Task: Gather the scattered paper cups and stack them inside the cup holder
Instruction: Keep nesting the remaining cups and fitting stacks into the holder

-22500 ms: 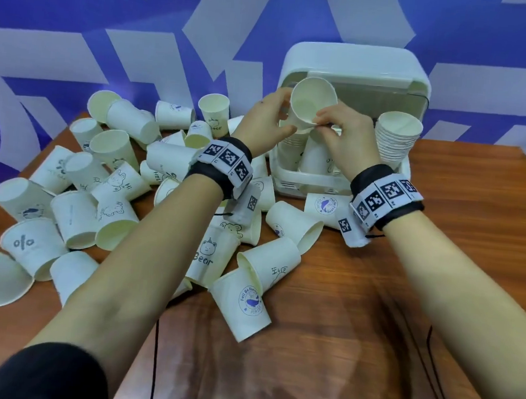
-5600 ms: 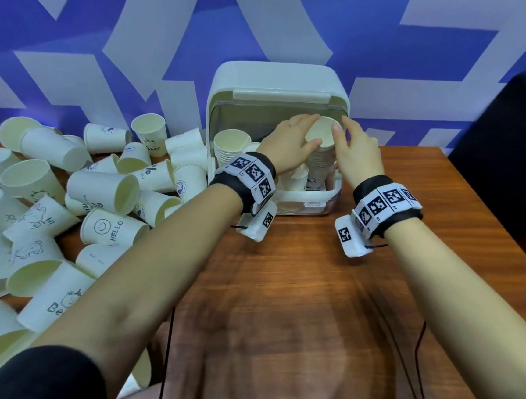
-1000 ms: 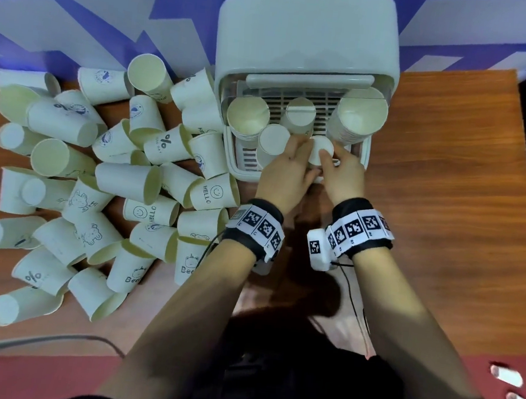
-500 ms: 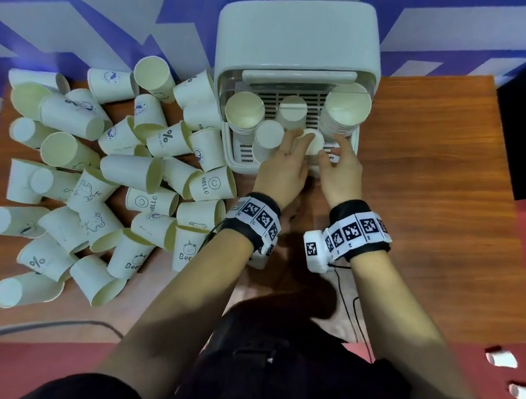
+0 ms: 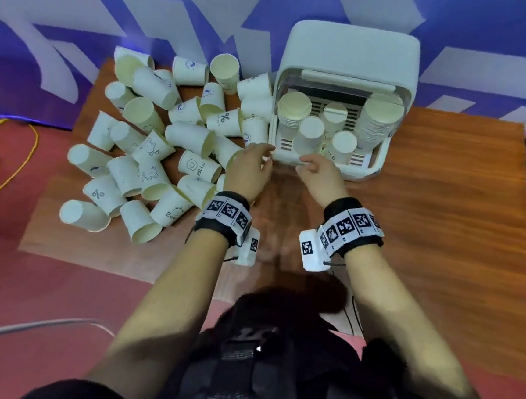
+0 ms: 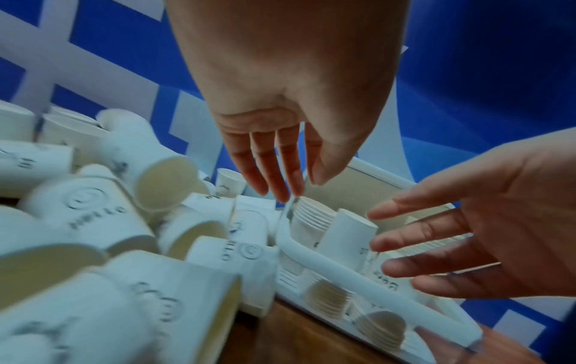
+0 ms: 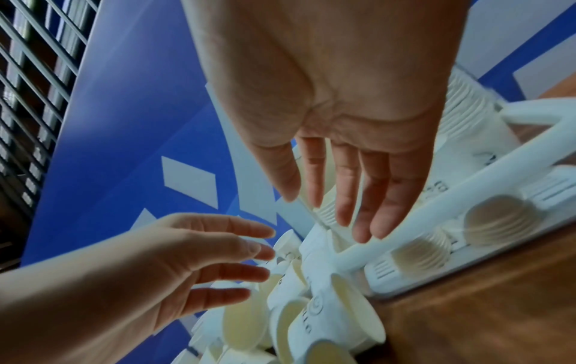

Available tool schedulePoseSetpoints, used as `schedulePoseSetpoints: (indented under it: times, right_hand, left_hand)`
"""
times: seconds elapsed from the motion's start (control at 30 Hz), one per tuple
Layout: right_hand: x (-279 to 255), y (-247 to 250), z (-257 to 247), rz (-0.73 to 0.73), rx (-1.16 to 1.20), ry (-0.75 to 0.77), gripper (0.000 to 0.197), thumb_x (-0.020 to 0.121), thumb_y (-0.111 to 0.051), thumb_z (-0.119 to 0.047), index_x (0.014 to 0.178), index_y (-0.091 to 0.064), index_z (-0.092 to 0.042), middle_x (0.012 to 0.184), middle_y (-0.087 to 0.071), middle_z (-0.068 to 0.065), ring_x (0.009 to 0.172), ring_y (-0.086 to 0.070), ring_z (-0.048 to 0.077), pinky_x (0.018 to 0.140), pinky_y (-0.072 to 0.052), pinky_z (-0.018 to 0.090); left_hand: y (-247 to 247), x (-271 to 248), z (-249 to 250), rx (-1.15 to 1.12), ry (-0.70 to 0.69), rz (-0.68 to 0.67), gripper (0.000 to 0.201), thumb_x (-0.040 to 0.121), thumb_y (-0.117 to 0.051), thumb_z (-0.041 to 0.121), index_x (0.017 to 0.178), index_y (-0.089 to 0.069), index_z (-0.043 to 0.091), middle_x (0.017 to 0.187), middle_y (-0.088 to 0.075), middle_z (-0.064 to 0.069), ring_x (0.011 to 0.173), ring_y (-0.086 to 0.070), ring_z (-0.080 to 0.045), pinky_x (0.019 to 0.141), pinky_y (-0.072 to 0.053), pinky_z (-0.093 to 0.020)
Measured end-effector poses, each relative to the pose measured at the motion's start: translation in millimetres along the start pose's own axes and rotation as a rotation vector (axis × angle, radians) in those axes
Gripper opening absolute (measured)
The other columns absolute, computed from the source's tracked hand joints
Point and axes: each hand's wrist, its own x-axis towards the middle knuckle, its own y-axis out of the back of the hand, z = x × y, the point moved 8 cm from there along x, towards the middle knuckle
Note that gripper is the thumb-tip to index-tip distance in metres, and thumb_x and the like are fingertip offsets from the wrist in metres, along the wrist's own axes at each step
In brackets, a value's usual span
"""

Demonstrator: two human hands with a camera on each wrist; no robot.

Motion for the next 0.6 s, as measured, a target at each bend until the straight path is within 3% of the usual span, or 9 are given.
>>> schedulePoseSetpoints:
  times: [0.13,0.23,0.43,0.6]
  right_hand:
    - [-10,-36,-16,-0.071,-0.086,0.027,0.031,0.094,-0.053,-0.017,0.123,-0.058,-0.006,0.120,-0.061,0.011,0.112,-0.056,0.022,0.091,-0.040,0.026]
    - [-13,-53,-16,-0.093,-0.108,0.003,0.028,0.095,-0.052,-0.017,0.116,-0.061,-0.001,0.115,-0.063,0.019,0.108,-0.058,0.029,0.092,-0.044,0.034]
    - [0,-70,5,-0.011,-0.098,-0.143,0.037,0.093,-0.055,-0.018,0.128,-0.055,-0.008,0.128,-0.058,0.011,0.118,-0.053,0.024,0.101,-0.040,0.032]
    - [10,-83,10,0.023,-0.065,-0.197,0.041,0.094,-0.052,-0.016,0.134,-0.049,-0.007,0.136,-0.052,0.013,0.124,-0.049,0.025,0.105,-0.038,0.034]
  left_hand:
    - [16,-14,-45,0.058,0.084,-0.078,0.036,0.090,-0.053,0.015,0.126,-0.057,0.014,0.118,-0.062,-0.007,0.104,-0.059,-0.023,0.088,-0.048,-0.037]
    - [20,-17,-73,0.083,0.144,-0.147,0.041,0.089,-0.053,0.014,0.130,-0.054,0.012,0.120,-0.060,-0.010,0.109,-0.058,-0.024,0.091,-0.047,-0.036]
    - [10,-13,-97,0.056,0.166,-0.256,0.048,0.089,-0.054,0.015,0.136,-0.047,0.011,0.131,-0.054,-0.012,0.119,-0.051,-0.026,0.097,-0.042,-0.035]
    - [-3,-2,-101,0.055,0.159,-0.360,0.058,0.091,-0.056,0.018,0.144,-0.034,0.012,0.140,-0.045,-0.016,0.128,-0.043,-0.030,0.104,-0.036,-0.038]
